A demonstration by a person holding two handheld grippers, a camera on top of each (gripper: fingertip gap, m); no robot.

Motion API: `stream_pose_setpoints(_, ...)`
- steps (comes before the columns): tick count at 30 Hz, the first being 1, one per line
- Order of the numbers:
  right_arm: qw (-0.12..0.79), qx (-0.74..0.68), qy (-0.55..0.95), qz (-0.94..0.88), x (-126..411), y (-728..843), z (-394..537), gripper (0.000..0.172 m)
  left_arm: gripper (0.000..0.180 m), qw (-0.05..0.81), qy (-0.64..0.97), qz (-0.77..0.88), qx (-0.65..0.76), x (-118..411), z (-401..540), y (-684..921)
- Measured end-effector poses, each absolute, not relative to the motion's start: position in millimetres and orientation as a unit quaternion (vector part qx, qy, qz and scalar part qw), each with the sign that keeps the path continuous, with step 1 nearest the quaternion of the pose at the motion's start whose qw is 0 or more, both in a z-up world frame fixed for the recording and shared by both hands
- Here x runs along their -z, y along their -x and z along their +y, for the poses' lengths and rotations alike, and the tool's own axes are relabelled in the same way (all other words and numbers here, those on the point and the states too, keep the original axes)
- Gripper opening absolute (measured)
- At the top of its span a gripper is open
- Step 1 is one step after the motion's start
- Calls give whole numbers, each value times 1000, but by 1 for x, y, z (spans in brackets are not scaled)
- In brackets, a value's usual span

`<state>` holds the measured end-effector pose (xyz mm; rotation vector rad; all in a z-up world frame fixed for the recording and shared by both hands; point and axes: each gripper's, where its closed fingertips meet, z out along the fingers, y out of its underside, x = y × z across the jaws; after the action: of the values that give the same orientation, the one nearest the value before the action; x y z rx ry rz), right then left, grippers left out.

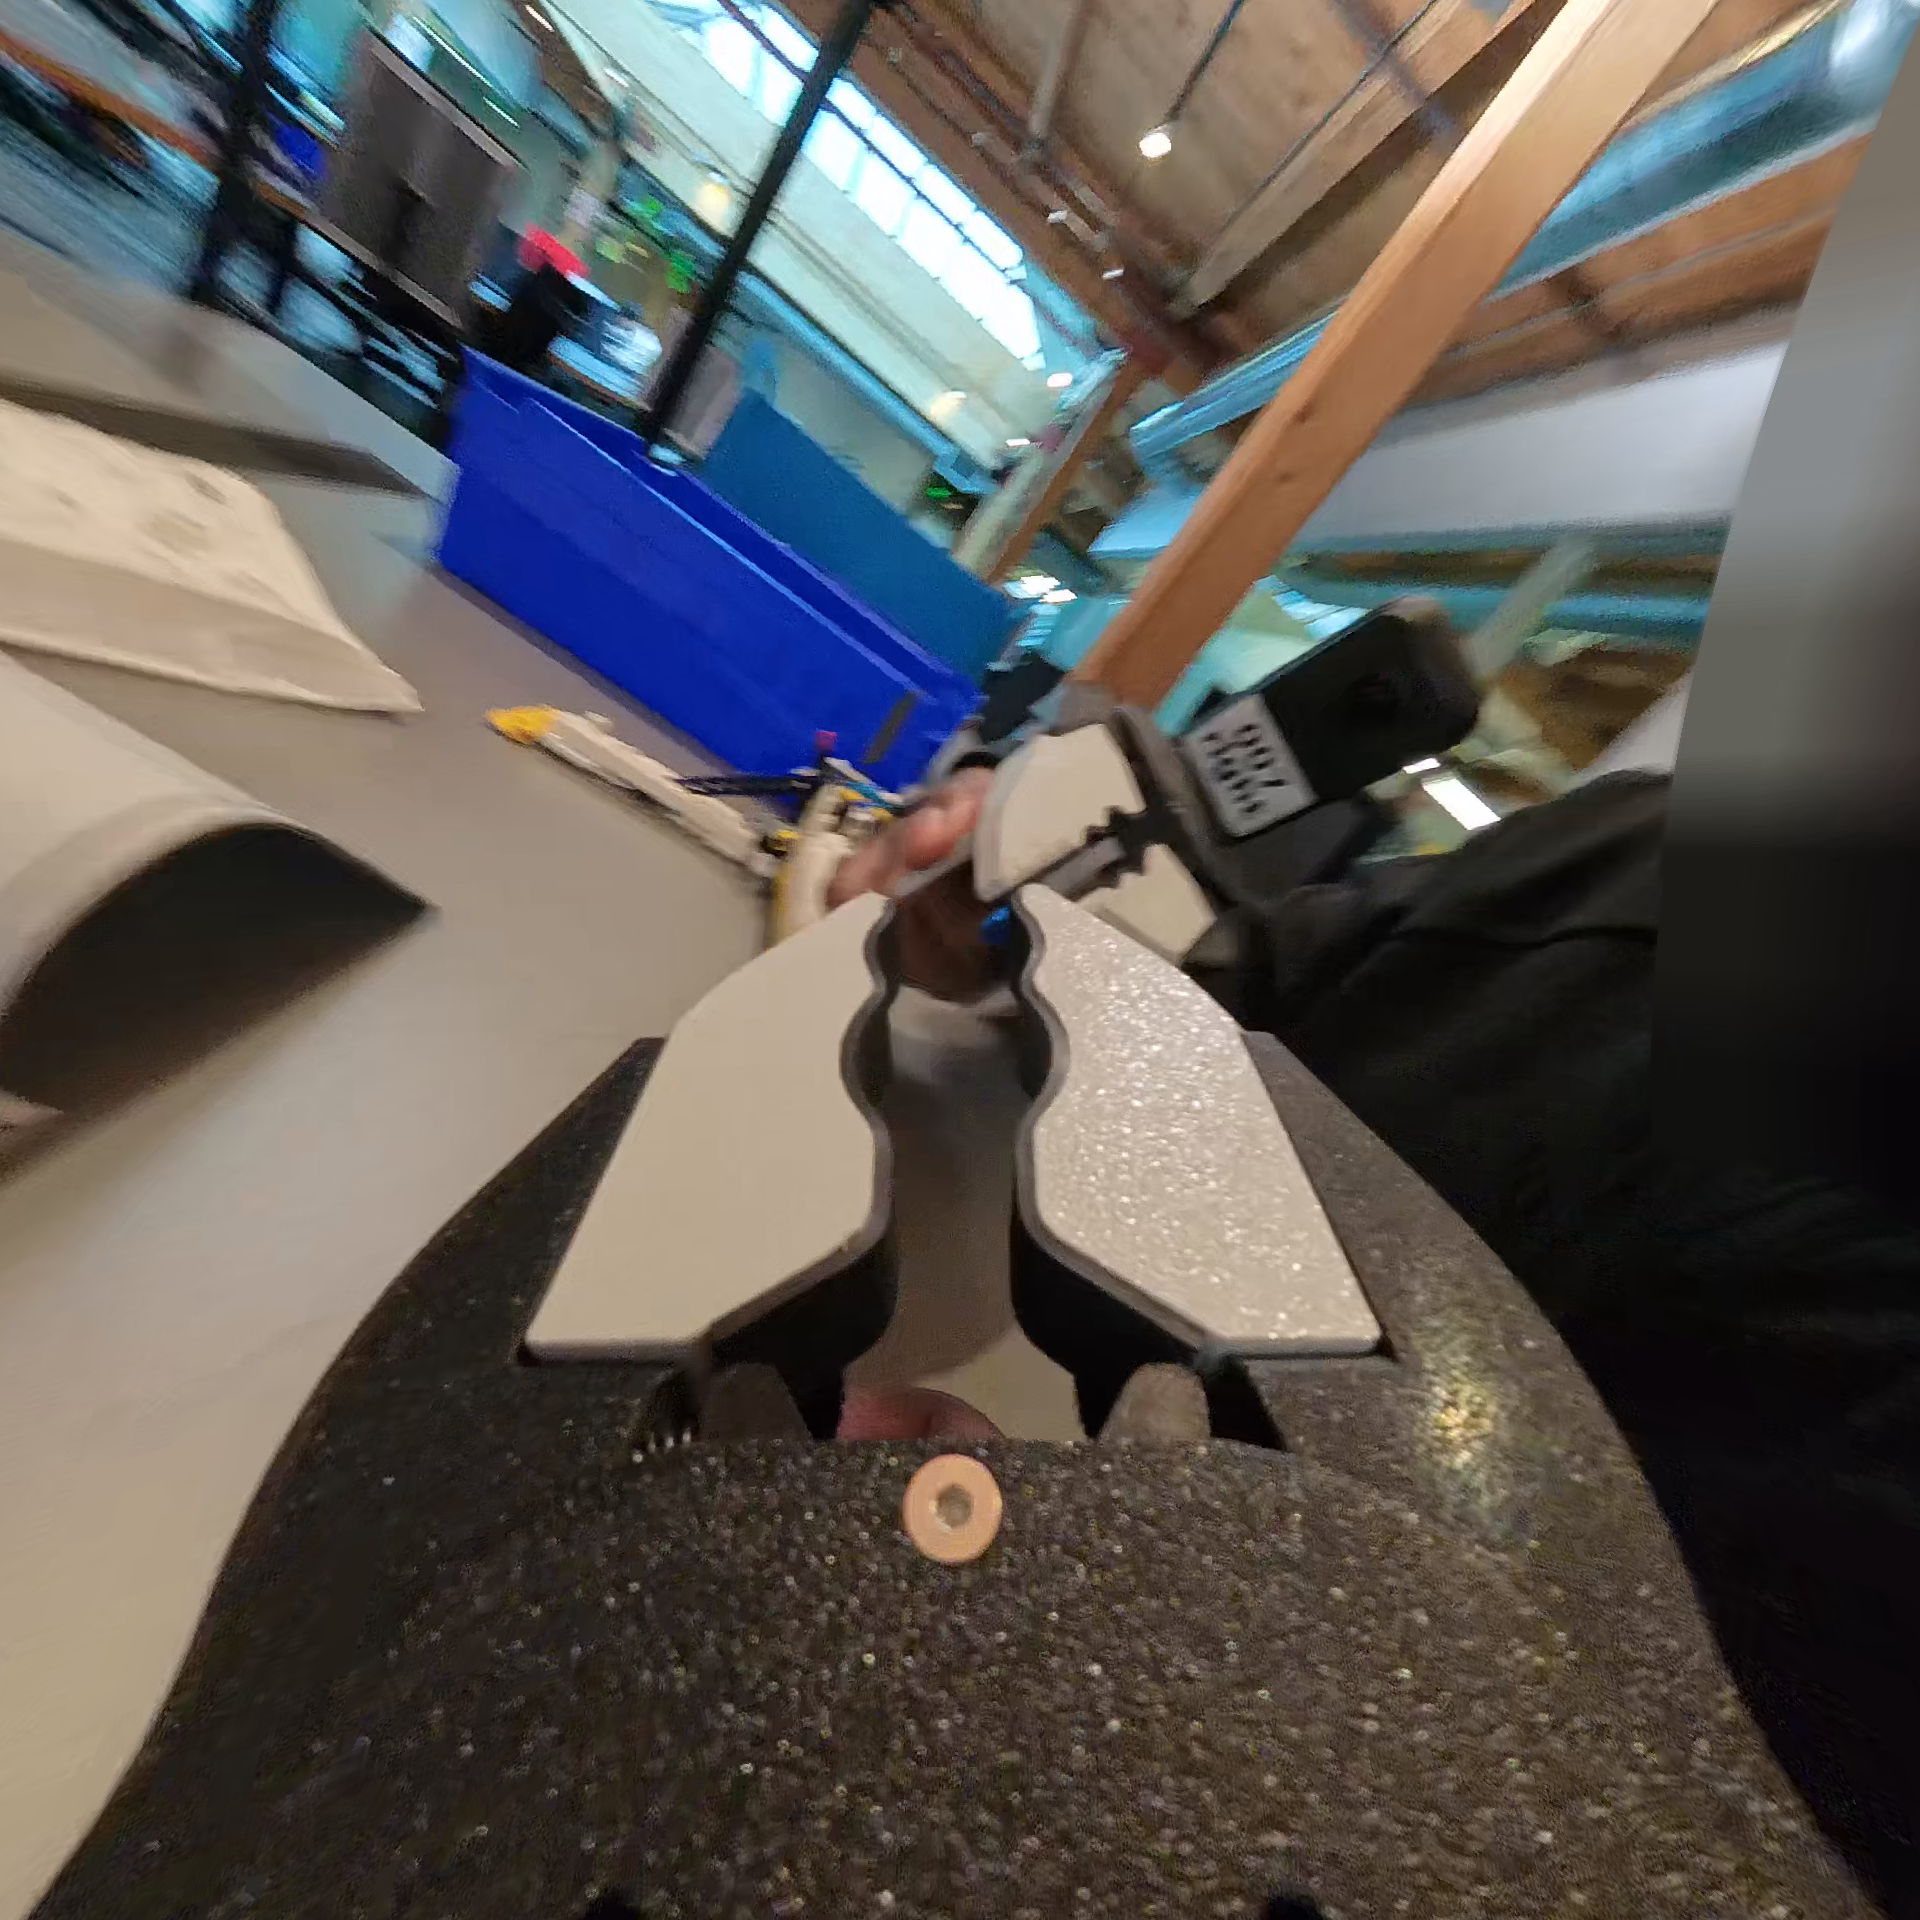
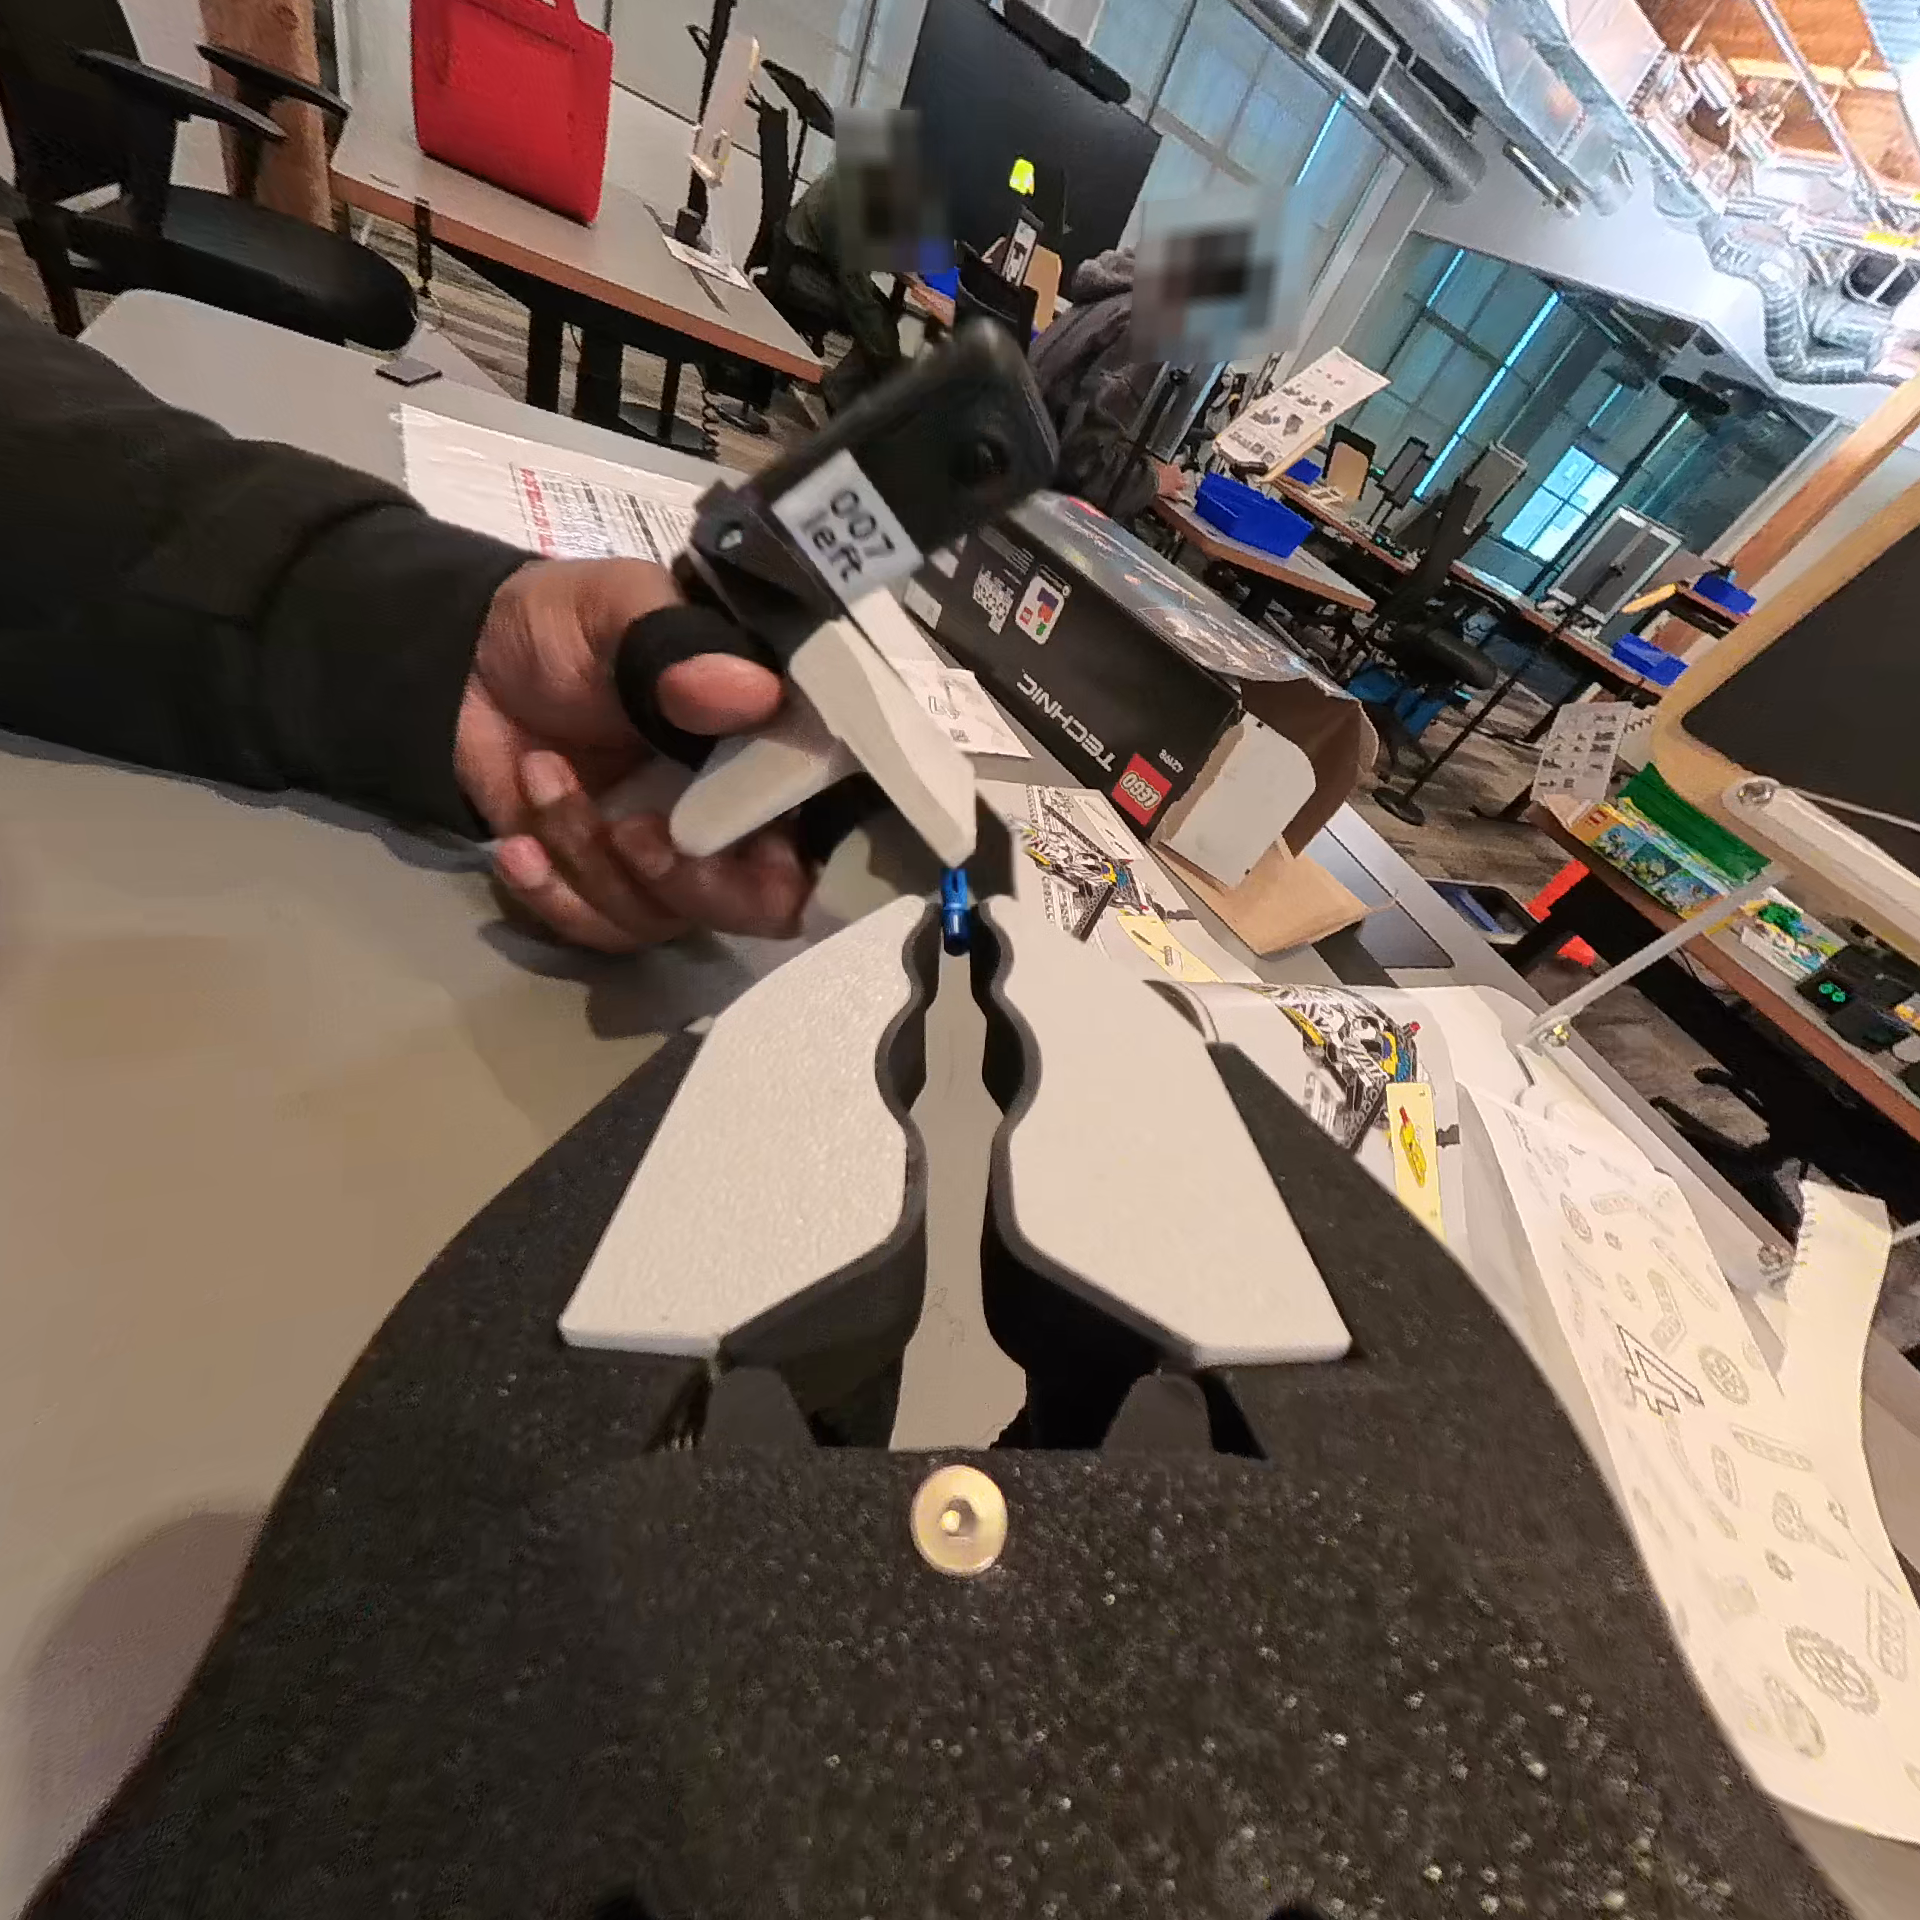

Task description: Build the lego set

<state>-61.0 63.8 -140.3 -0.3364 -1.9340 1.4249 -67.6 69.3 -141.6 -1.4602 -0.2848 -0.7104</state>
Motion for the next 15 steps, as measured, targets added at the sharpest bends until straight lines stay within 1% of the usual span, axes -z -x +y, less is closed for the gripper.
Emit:
stream_pose_setpoints(1, 348, -549, 136, -747, 141, 60, 65, 5, 23, 688, 665, -121, 264, 143, 67, 76)
stream_pose_setpoints(3, 337, -548, 149, -751, 144, 58, 67, 5, 23, 709, 677, -106, 165, 138, 61, 92)
stream_pose_setpoints(6, 309, -550, 171, -757, 150, 53, 66, 5, 29, 766, 635, -100, 31, 116, 49, 118)
stream_pose_setpoints(8, 286, -550, 186, -762, 156, 51, 64, 5, 31, 783, 609, -106, -63, 103, 36, 139)
stream_pose_setpoints(10, 263, -552, 200, -765, 161, 48, 61, 5, 26, 782, 596, -93, -158, 92, 26, 155)
stream_pose_setpoints(12, 243, -555, 213, -767, 166, 46, 60, 5, 14, 753, 603, -48, -258, 86, 23, 165)
stream_pose_setpoints(13, 234, -557, 219, -766, 168, 45, 59, 5, 14, 741, 603, -45, -293, 82, 22, 171)
stream_pose_setpoints(15, 218, -558, 232, -767, 173, 44, 58, 5, 18, 747, 600, -71, -275, 76, 24, 180)
